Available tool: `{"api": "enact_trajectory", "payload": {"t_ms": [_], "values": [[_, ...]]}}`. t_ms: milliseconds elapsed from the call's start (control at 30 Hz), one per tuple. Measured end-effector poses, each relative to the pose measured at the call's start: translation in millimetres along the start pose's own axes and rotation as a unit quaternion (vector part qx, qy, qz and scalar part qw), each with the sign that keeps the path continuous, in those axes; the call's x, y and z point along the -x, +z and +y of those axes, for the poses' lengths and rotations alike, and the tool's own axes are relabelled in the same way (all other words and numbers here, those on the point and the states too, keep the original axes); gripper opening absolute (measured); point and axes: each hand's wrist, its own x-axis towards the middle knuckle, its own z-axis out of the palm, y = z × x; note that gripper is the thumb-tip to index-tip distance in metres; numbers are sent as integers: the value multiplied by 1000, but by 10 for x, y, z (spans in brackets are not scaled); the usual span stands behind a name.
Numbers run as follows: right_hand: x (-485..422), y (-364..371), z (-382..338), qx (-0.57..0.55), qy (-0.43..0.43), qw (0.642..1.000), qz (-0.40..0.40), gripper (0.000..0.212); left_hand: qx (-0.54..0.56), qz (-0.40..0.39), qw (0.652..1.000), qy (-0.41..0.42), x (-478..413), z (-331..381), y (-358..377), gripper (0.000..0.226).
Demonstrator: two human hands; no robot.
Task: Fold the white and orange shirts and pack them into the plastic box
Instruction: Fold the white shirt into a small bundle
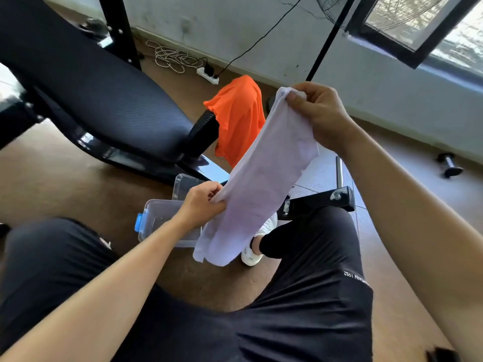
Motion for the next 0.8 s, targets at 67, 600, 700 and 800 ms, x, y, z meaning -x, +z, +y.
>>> {"api": "enact_trajectory", "payload": {"t_ms": [67, 600, 700, 800], "values": [[-36, 28, 69, -3, 12, 1000, 20, 11, -6, 3, 1000, -11, 60, -48, -31, 8], [-60, 35, 887, -25, 136, 980, 145, 12, 140, 76, 987, 4, 319, 32, -476, 19], [-39, 64, 989, -32, 156, 976, 148, 13, 136, 59, 989, 17, 369, -7, -500, 23], [-39, 106, 984, -47, 163, 974, 148, 13, 87, 71, 992, 65, 429, -72, -539, 29]]}}
